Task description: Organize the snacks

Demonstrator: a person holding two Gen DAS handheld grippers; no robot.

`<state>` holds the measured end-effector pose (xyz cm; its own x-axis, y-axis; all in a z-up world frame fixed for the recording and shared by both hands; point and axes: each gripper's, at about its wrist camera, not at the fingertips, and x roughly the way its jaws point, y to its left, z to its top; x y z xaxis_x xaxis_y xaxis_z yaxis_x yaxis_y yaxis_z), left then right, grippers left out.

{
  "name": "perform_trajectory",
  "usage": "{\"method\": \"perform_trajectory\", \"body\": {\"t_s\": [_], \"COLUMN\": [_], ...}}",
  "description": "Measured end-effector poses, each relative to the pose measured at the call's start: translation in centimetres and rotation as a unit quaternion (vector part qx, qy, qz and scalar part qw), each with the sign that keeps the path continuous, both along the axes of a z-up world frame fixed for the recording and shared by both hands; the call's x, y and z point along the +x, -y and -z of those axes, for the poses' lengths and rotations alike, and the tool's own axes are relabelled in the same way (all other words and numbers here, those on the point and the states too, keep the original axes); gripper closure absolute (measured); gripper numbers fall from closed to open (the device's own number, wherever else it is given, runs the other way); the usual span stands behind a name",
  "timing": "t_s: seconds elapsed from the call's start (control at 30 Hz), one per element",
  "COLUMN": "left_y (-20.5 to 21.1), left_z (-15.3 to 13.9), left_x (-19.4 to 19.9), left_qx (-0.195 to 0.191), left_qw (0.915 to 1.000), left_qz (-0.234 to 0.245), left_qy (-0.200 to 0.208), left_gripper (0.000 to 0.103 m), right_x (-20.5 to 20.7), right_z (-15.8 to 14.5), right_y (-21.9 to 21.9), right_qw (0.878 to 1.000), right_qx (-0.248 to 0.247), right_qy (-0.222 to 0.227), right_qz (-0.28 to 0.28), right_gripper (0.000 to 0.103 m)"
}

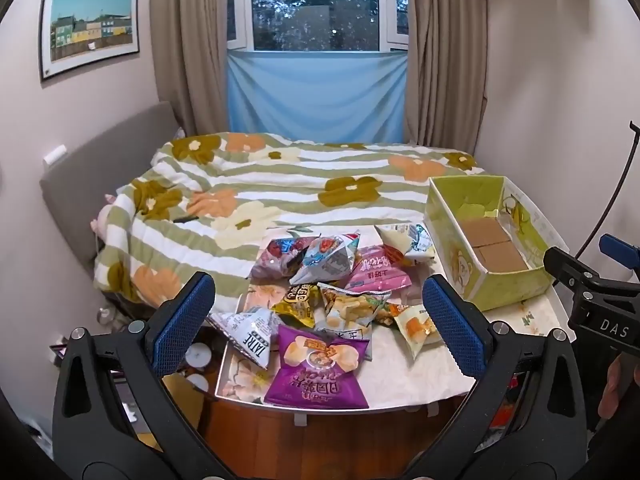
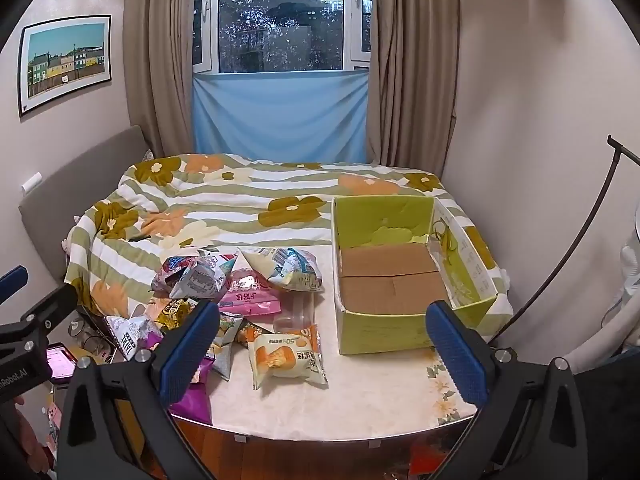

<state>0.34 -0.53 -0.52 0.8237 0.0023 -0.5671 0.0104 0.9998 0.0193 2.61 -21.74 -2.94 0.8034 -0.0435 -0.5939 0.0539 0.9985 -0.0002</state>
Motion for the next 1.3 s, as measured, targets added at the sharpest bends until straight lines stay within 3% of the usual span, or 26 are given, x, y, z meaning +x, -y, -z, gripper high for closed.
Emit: {"method": "perform_trajectory", "body": {"t_s": [1.3], "left_y": [0.54], "left_z": [-0.24], "left_x": [0.52], "left_qx": [0.001], "left_qw": [1.0], "left_qz": [0.0], "left_qy": [0.001], "left_gripper": [0.001], "right_x": [0.13], "right_z": [0.12], "right_y": [-0.08], "right_qw": [1.0], "right_qx": [-0.003], "right_qy": [0.003], "right_qz": [0.001], "right_gripper": [0.0]}}
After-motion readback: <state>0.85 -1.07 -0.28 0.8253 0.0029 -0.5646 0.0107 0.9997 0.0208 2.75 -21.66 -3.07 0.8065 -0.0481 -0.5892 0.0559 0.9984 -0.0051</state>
